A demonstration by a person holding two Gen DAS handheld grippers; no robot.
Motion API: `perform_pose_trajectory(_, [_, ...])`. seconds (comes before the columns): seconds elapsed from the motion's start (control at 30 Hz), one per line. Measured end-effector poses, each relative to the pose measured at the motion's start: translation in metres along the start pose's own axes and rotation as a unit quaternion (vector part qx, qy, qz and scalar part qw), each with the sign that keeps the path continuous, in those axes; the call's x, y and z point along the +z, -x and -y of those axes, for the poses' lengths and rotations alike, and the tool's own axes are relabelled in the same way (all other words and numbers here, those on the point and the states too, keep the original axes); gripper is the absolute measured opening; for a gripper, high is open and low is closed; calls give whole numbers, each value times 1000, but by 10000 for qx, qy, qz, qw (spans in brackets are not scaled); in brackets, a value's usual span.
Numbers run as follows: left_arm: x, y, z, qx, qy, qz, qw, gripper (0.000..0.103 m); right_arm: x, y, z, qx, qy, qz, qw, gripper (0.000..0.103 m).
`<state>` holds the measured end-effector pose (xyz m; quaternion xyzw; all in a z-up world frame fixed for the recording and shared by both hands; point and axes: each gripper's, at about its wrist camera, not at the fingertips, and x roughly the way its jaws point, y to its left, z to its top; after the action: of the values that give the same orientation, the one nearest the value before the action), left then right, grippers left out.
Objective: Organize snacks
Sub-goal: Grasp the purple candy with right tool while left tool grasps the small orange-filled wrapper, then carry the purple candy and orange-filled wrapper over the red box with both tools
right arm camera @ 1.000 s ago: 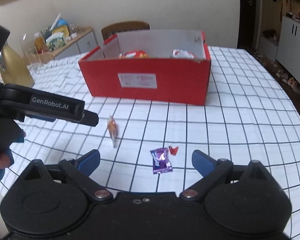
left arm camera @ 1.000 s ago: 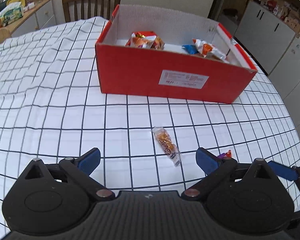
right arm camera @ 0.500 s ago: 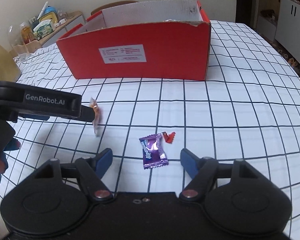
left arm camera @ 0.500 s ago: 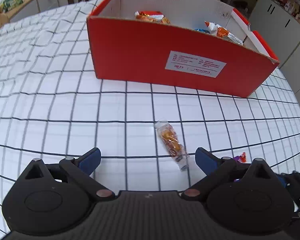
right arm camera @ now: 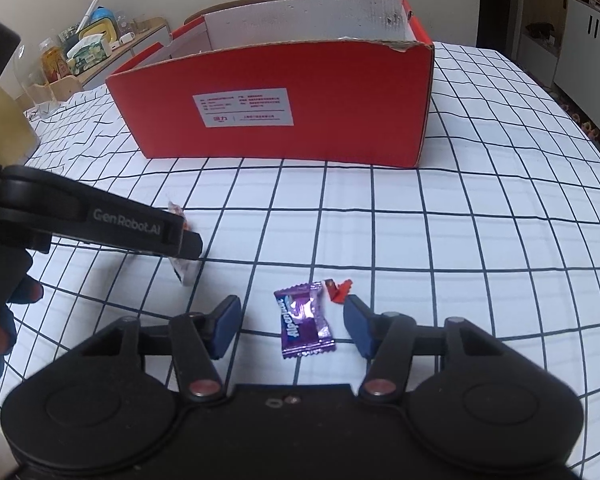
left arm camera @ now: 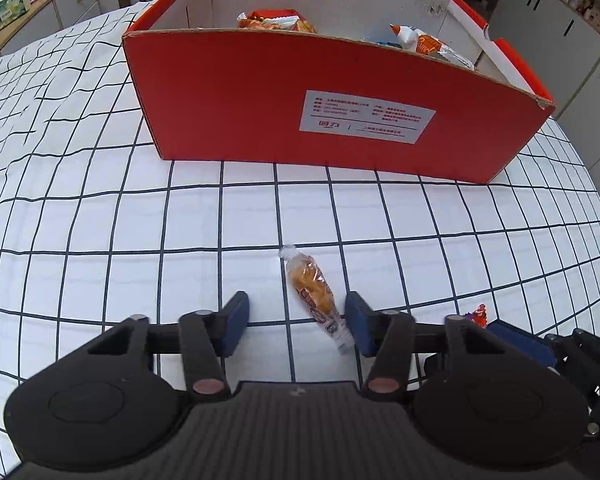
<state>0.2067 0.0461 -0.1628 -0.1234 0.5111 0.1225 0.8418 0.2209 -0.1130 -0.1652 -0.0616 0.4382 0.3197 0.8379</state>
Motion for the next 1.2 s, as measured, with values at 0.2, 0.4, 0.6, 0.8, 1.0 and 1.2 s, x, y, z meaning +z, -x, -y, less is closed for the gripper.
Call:
perform_pose_trajectory(0.2, [0, 0, 1, 134, -72, -38, 9999, 21, -2, 0, -6, -148, 203, 19, 9997, 40])
perform_pose_trajectory(0.4, [-3, 3, -7, 60, -20, -34, 10000, 18, -5, 2, -5, -211, 173, 37, 9996, 24])
perform_pose_trajectory(0.6, [-9, 8, -14, 66, -30, -37, 10000, 18, -7, 6, -1, -198, 60, 43, 9998, 20])
perform_pose_trajectory(0.8, [-16, 18, -22, -50, 62, -120, 9999, 18, -9, 17, -2, -148, -41, 106, 9998, 20])
perform_pose_trajectory(1.0, [-23, 33, -25, -109, 112, -81, 9998, 18, -9, 33, -4, -95, -99, 214, 9997, 19])
perform_pose_trajectory(1.2, [-27, 51, -28, -154, 175, 14, 9997, 18, -7, 51, -10, -73, -90, 351, 9993, 19])
